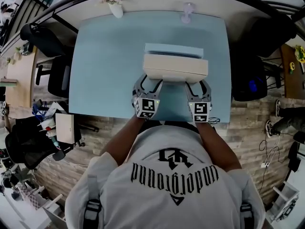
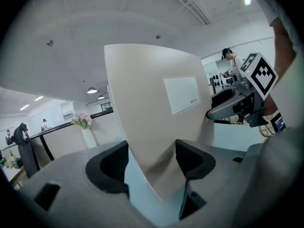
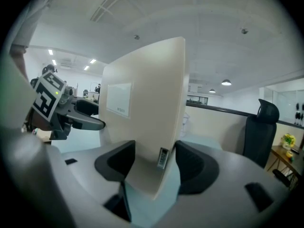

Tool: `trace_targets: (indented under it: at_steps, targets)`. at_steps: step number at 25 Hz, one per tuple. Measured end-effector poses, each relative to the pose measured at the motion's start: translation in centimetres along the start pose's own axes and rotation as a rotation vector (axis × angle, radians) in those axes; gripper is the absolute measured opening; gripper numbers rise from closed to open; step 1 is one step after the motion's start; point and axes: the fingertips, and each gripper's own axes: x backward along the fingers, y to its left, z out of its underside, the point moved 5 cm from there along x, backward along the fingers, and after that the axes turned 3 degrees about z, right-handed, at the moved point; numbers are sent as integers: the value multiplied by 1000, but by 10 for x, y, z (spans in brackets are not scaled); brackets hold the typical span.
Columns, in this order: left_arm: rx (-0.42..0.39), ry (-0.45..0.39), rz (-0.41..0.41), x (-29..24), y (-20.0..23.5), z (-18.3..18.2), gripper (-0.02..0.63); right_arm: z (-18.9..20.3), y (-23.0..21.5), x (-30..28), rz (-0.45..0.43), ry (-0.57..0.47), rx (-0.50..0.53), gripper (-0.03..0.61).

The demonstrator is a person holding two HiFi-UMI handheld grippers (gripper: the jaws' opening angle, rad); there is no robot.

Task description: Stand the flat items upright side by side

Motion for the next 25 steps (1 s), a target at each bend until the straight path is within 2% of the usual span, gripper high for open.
trace_targets:
  at_steps: [8,25]
  targets:
    - [-32,7,-15,-10,2,12,313,15,1,-15,6,42,34,265]
    - [-37,10,-15,-18,9,31,311,26,9,-23,-11,88,88,255]
